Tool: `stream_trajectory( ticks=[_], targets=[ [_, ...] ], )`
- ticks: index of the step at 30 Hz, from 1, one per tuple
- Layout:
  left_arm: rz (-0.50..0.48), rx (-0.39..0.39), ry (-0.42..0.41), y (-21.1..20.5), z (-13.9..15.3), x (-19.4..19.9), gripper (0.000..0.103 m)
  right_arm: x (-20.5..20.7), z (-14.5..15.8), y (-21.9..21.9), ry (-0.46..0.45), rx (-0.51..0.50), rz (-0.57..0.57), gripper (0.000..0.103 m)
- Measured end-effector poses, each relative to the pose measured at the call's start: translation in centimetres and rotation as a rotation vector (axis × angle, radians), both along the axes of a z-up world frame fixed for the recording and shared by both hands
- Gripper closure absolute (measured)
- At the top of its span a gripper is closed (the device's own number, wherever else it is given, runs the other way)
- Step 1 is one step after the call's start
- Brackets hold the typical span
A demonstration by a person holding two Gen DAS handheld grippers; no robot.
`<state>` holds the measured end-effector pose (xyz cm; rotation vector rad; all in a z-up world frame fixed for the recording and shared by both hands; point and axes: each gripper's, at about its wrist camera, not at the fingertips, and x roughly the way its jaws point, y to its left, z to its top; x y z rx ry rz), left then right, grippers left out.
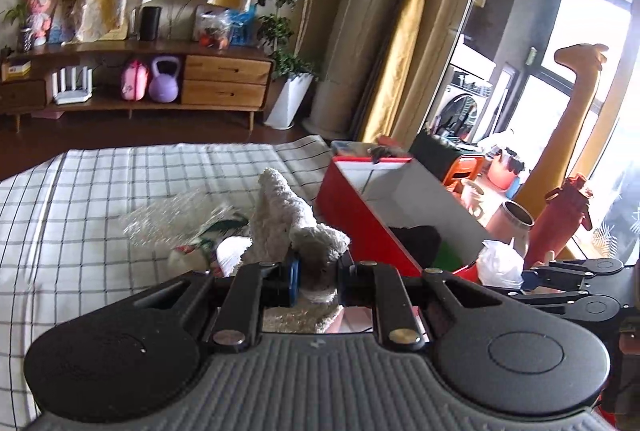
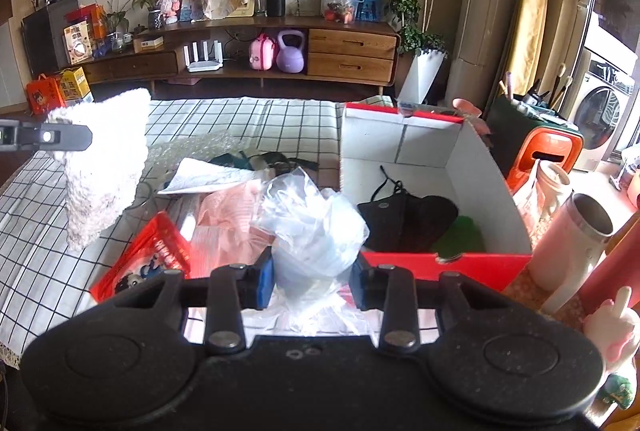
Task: Organize soft objects
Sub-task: 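Lift the grey towel and clear plastic bag and carry both over the red box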
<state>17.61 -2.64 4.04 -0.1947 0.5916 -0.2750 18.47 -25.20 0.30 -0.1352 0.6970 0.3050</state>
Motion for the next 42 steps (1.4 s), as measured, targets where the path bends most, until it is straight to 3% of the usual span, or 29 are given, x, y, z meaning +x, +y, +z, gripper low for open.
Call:
stream_trajectory(
  ticks=[8,17,31,42],
  targets=[
    [-0.081,0.033,-0.035,-5.5,1.8,3.7,0.086,2.7,0.9,-2.7,-0.022,0.0,-0.041,0.067],
    [-0.176,0.061,-0.042,-11.7,1.8,8.2,0.086,6.2,0.8,-5.4,-0.038,-0.007,-0.089,0.067],
    [-0.251,0.099,-0.034,-18.2,-0.3,14.7,0.087,13.2,-0.8,-9.3,-0.06,-0.012,-0.173,0.067],
    [-0.249,0.124,0.059,-20.8,-4.6,19.6,0.087,17.3,-4.2,-9.8,-0.022,-0.033,-0.163,0.067]
  ],
)
